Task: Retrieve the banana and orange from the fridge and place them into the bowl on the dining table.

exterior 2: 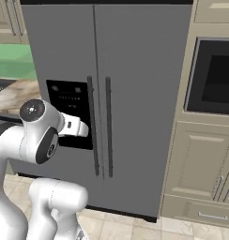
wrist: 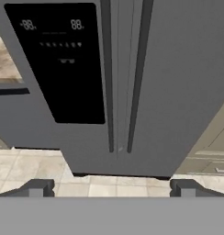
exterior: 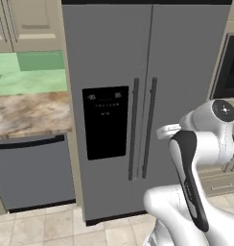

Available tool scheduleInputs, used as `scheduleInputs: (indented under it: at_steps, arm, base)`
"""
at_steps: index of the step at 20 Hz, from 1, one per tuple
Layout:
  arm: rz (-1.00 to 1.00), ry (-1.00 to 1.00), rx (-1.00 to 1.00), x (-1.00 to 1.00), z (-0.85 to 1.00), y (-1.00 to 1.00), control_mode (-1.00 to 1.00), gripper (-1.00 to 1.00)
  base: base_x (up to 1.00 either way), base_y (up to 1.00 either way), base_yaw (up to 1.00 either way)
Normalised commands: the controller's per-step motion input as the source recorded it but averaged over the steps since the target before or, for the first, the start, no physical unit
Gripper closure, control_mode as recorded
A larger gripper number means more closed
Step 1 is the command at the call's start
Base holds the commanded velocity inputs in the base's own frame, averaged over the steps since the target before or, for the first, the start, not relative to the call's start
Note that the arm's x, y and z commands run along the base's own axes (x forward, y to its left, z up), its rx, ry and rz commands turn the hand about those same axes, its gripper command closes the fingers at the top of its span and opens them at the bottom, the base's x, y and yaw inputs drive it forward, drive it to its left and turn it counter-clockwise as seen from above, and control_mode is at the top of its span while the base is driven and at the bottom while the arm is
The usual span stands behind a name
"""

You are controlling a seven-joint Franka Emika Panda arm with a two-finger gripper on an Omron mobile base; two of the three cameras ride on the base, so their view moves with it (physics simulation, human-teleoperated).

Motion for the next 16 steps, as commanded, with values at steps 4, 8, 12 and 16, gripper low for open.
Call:
scheduleInputs:
  at_steps: [4, 8, 12, 16]
  arm:
    - [0.0, 0.0, 0.0, 0.0, 0.0, 0.0, 1.0, -1.0]
    - [0.0, 0.0, 0.0, 0.0, 0.0, 0.0, 1.0, -1.0]
    - [0.0, 0.0, 0.0, 0.0, 0.0, 0.0, 1.0, -1.0]
    - [0.0, -0.1, 0.0, 0.38, 0.0, 0.0, -1.0, -1.0]
  base:
    - [-0.52, 0.0, 0.0]
    - [-0.46, 0.0, 0.0]
    - [-0.15, 0.0, 0.0]
    - [0.0, 0.0, 0.0]
